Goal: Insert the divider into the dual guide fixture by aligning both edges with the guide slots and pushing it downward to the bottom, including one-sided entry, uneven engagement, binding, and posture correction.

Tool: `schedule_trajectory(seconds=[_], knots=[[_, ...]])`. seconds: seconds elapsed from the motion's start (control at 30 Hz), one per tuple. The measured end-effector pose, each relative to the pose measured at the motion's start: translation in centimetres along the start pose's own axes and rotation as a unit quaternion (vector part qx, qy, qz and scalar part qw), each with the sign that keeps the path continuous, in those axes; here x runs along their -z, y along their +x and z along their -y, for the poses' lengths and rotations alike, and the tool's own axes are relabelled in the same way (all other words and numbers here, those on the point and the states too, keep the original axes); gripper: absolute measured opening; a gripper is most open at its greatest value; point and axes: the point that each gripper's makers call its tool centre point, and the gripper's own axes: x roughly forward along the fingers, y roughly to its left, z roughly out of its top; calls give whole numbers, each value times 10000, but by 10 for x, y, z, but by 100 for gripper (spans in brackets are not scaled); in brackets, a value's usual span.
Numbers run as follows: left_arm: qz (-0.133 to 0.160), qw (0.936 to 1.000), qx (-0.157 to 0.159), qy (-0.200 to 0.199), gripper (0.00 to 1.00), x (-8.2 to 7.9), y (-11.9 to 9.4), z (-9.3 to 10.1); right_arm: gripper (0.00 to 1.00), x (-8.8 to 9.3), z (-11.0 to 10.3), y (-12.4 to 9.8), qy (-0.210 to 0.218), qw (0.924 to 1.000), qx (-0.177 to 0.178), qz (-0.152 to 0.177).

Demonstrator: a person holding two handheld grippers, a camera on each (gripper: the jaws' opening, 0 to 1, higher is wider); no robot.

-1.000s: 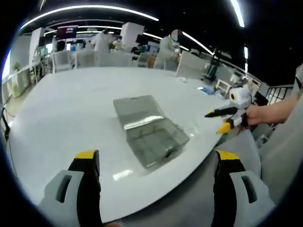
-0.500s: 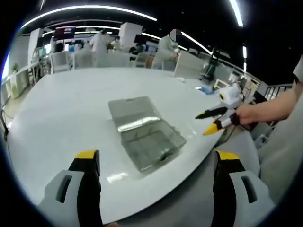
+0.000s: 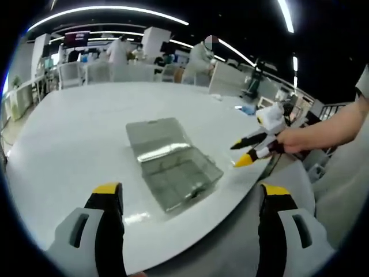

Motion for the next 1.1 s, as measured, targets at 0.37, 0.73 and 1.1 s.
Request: schedule_trajectory(seconds=[0.37,0.73,1.1], knots=[[29,10000,25,-16,96,1,3,3,54,10,6,9,253,9990,204,-308],[33,10000,41,-16,96,1,3,4,47,12,13,13,354,9975,426,-442],[1,10000,63,-18,96,3,4,5,43,8,20,19,518,9947,698,-550]])
